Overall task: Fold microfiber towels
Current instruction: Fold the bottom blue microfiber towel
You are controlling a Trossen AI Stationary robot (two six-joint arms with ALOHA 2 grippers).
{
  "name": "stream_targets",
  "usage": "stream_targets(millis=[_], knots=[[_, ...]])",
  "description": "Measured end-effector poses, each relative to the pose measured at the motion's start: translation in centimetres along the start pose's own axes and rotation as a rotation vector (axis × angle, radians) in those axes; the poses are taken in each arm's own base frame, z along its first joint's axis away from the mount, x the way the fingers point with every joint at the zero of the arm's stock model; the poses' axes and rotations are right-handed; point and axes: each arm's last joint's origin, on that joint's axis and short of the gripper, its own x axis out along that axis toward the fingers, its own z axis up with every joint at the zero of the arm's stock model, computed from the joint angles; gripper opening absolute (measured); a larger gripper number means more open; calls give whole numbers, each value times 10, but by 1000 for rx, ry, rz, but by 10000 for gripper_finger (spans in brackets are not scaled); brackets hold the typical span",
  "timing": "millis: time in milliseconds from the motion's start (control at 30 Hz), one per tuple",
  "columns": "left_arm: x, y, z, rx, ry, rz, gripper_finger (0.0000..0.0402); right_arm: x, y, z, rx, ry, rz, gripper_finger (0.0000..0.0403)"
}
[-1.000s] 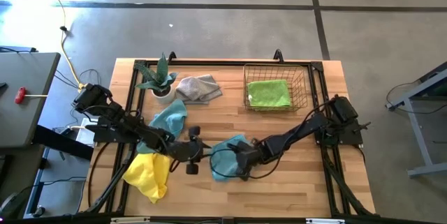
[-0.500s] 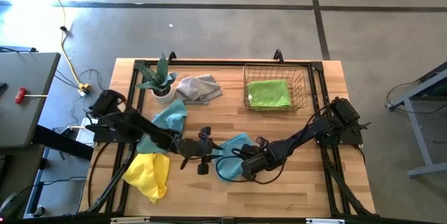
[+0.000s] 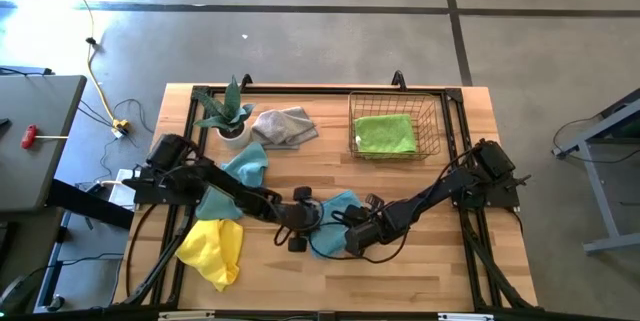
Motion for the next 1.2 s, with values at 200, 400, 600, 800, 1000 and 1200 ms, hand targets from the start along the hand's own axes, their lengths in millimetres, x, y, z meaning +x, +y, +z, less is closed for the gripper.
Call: stream_targets(millis=[200,400,600,800,1000,1200], knots=[[-26,1,5,-5,130,38,117,0,0,0,-1,0,-4,123],[-53,-4,8,11,166,73,117,0,-1,0,-3,-2,-12,123],[-58,-4,-2,22,238,179,117,0,-1,0,-2,-3,-11,123],[-53,-14,14,57,56,117,117,0,-1,0,1,-5,-10,123],[-36,-5,4,44,71,158,117,0,-1,0,6,-5,-10,123],[-36,-3,-8,40,182,163,117,0,-1,0,7,-3,-12,123]])
